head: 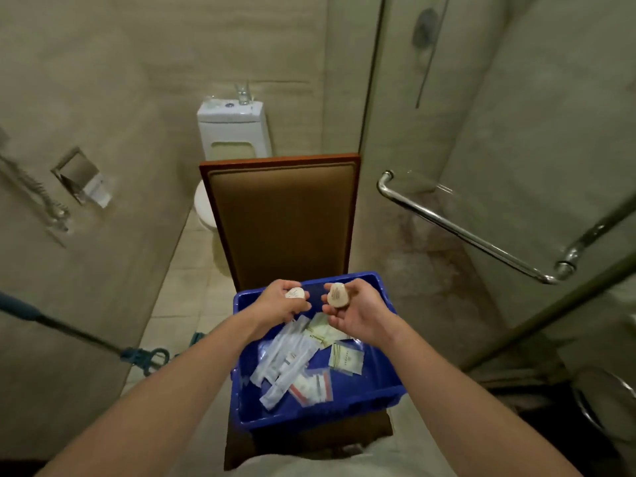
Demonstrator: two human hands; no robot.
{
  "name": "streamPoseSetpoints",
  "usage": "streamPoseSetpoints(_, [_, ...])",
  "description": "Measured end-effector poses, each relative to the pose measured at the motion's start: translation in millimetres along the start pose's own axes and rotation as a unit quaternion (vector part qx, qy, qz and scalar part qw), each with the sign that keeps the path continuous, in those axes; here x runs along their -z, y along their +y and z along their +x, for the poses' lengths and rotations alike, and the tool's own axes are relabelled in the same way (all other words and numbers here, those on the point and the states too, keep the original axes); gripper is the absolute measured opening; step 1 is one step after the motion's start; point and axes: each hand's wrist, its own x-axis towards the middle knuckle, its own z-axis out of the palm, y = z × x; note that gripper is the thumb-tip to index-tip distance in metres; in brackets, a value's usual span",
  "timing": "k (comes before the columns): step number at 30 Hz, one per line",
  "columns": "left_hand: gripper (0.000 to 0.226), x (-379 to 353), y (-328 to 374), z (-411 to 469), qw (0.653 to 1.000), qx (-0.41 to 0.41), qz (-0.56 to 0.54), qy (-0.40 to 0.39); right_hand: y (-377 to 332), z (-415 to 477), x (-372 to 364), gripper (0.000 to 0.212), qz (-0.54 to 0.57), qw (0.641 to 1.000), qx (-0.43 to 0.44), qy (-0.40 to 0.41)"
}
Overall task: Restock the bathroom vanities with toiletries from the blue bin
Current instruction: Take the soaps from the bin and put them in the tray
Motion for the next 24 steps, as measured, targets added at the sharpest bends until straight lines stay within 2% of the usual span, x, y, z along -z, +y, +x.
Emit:
streamPoseSetpoints(5, [0.054,-9.4,-1.7,-18.5,0.996,-0.014,0.040,-0.079,25.6,-38.2,7.1,0.037,0.063,0.996,0.060,0.021])
streamPoseSetpoints(9, [0.051,-29.9,-4.4,-32.1,0.988,-0.035,0.087,-0.119,46.8,-70.1,30.8,0.031,0.069,0.987,0.137,0.051])
streamPoseSetpoints(14, [0.052,-71.2,-0.7,-44.4,0.969,-0.069,0.122,-0.202,64.5,-111.6,68.6,0.033,0.008,0.968,0.202,0.148])
streamPoseSetpoints(17, [0.053,-100.8,2.0,-53.0,0.959,-0.076,0.121,-0.245,73.3,-131.3,91.5,0.048,-0.028,0.953,0.221,0.207])
streamPoseSetpoints(24, [0.062,-176.5,5.1,-76.6,0.945,-0.030,0.094,-0.311,95.5,-183.7,145.5,0.049,-0.017,0.909,0.268,0.319])
